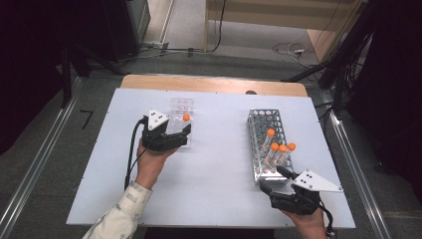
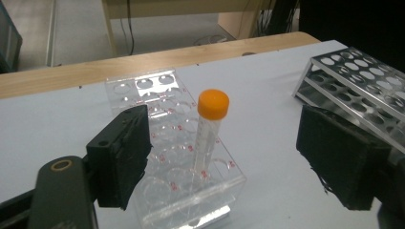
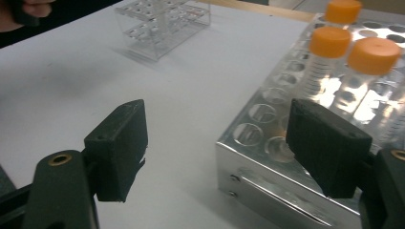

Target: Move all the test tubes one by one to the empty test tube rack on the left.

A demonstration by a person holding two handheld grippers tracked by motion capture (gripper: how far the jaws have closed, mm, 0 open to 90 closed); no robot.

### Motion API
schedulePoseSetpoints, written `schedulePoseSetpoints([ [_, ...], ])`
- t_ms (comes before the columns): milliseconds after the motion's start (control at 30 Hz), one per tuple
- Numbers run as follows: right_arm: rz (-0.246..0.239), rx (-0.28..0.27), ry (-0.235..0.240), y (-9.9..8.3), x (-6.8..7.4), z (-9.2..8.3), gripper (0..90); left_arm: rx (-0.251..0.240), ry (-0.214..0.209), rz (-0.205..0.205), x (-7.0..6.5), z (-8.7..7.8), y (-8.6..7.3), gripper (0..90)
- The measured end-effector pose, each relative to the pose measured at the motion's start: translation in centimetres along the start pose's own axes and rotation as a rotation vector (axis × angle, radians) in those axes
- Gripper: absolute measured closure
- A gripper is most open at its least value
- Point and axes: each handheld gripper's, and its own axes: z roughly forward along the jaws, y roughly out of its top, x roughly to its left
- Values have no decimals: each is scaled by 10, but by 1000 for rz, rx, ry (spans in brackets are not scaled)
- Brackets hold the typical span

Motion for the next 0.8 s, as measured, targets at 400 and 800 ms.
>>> schedulePoseSetpoints([
  [400, 66, -28, -132, -5, -37, -9, 215, -2, 29, 0, 3, -26, -24, 127],
  [800, 111, -34, -207, -8, -69, 4, 348, 5, 42, 15, 6, -37, -40, 128],
])
